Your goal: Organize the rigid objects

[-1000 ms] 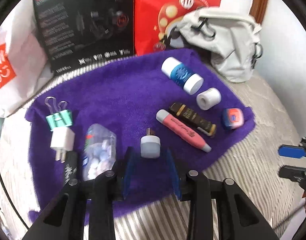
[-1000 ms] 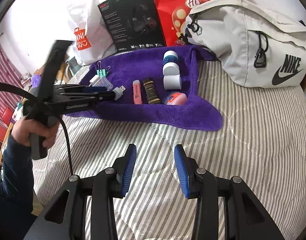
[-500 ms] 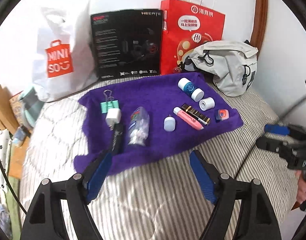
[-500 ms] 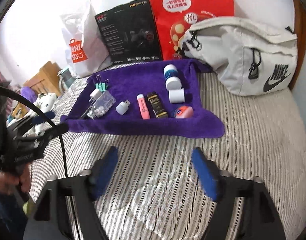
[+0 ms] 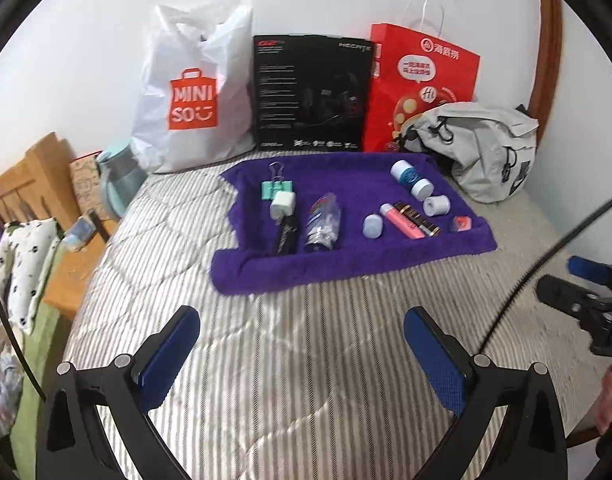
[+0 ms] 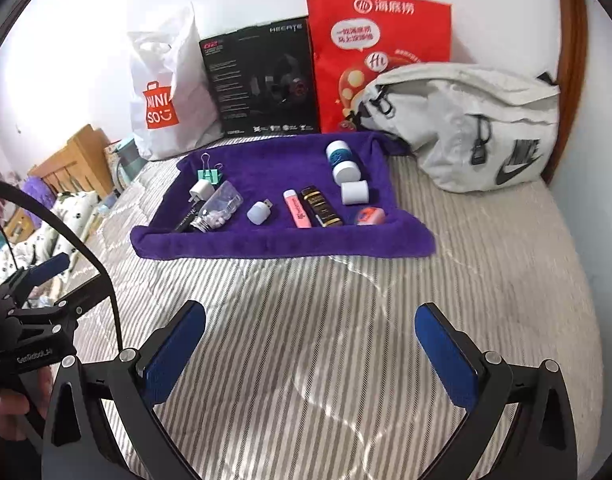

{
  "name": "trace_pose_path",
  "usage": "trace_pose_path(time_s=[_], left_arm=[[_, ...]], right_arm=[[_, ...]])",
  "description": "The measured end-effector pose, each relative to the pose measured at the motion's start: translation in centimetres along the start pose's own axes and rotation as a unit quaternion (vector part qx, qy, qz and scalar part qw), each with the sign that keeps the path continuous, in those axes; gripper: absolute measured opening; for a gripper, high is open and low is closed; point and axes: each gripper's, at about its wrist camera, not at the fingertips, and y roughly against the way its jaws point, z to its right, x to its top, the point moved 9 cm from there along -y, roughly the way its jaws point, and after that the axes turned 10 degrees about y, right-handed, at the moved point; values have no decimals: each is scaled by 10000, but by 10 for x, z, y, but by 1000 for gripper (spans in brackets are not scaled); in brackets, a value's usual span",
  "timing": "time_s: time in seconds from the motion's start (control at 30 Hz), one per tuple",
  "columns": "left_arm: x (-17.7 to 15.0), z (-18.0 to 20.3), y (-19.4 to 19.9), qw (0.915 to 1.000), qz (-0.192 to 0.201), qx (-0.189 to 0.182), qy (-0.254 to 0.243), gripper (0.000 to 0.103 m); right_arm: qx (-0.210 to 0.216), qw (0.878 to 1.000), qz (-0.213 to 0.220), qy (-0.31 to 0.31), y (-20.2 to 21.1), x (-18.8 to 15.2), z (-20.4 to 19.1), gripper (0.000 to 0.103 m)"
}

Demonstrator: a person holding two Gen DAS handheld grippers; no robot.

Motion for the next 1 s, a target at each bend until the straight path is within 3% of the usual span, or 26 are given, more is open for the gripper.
trace_pose_path(time_s=[0.37, 1.0], left_arm=[[-15, -17, 33, 9993, 146, 242, 253, 103], [-21, -3, 49, 9997, 183, 68, 127, 103]], right_arm=[[-240, 9997, -70, -24, 27, -30, -1, 103], [-263, 9996, -38, -36, 34, -31, -1, 103]])
